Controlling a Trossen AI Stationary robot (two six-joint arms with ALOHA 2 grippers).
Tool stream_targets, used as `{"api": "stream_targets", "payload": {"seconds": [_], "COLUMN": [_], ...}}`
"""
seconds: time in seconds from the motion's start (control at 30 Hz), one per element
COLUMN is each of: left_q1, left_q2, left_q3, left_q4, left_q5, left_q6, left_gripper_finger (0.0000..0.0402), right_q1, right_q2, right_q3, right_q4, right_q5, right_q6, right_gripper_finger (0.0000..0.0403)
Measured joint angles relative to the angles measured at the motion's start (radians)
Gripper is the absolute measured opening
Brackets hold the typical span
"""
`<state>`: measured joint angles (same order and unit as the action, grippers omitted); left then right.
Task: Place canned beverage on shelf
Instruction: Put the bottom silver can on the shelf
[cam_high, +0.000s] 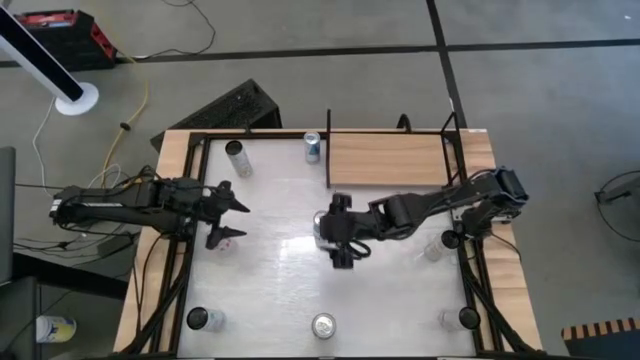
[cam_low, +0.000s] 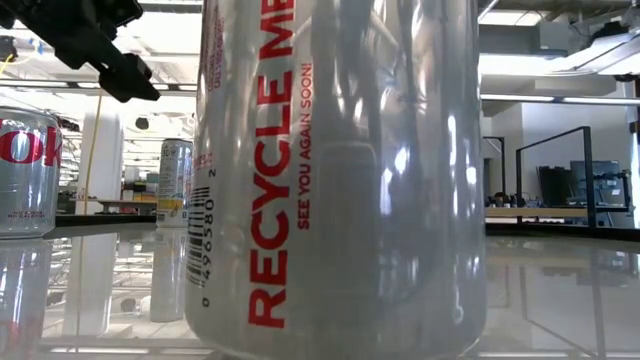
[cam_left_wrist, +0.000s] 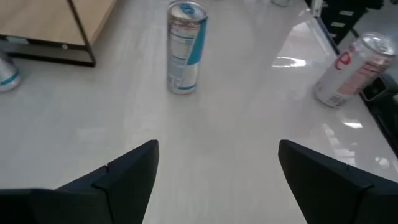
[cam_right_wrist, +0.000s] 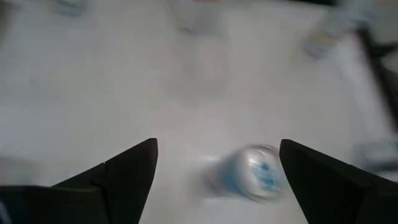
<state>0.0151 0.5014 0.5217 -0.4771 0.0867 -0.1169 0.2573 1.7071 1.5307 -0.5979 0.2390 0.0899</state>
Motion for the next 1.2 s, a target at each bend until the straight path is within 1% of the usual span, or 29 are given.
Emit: {"api": "stream_targets", "payload": {"seconds": [0.13,0.17,0.2,0.37,0.47,0.57,0.73,0.9,1.07,1.2], "left_q1": [0.000,0.000,0.000,0.000,0.000,0.000,0.000,0.000,0.000,0.000], "left_q2": [0.000,0.000,0.000,0.000,0.000,0.000,0.000,0.000,0.000,0.000], "left_q3": [0.000,0.000,0.000,0.000,0.000,-0.001,-0.001,-0.001,-0.001,-0.001], "left_q4": [0.000,0.000,0.000,-0.001,-0.002,-0.003,-0.004,-0.003,-0.003,-0.003], "left_q5": [0.003,0.000,-0.005,-0.013,-0.013,-0.014,-0.014,-0.014,-0.014,-0.015], "left_q6": [0.003,0.003,0.003,0.004,0.004,0.004,0.004,0.004,0.004,0.004], "left_gripper_finger": [0.0316,0.0316,0.0316,0.0316,0.0316,0.0316,0.0316,0.0316,0.0316,0.0316], "right_q1": [0.069,0.089,0.109,0.192,0.223,0.243,0.248,0.252,0.249,0.244], "right_q2": [0.008,0.015,0.025,0.094,0.133,0.153,0.159,0.200,0.231,0.229], "right_q3": [0.000,0.001,0.001,0.000,0.000,-0.002,0.000,-0.001,-0.001,-0.001], "right_q4": [0.101,0.127,0.143,0.203,0.265,0.289,0.310,0.314,0.334,0.338], "right_q5": [-0.260,-0.296,-0.312,-0.294,-0.296,-0.307,-0.320,-0.321,-0.382,-0.391], "right_q6": [0.008,0.007,0.006,-0.001,-0.017,-0.034,-0.011,-0.013,-0.004,-0.003], "right_gripper_finger": [0.0358,0.0357,0.0357,0.0357,0.0357,0.0357,0.0357,0.0357,0.0357,0.0357]}}
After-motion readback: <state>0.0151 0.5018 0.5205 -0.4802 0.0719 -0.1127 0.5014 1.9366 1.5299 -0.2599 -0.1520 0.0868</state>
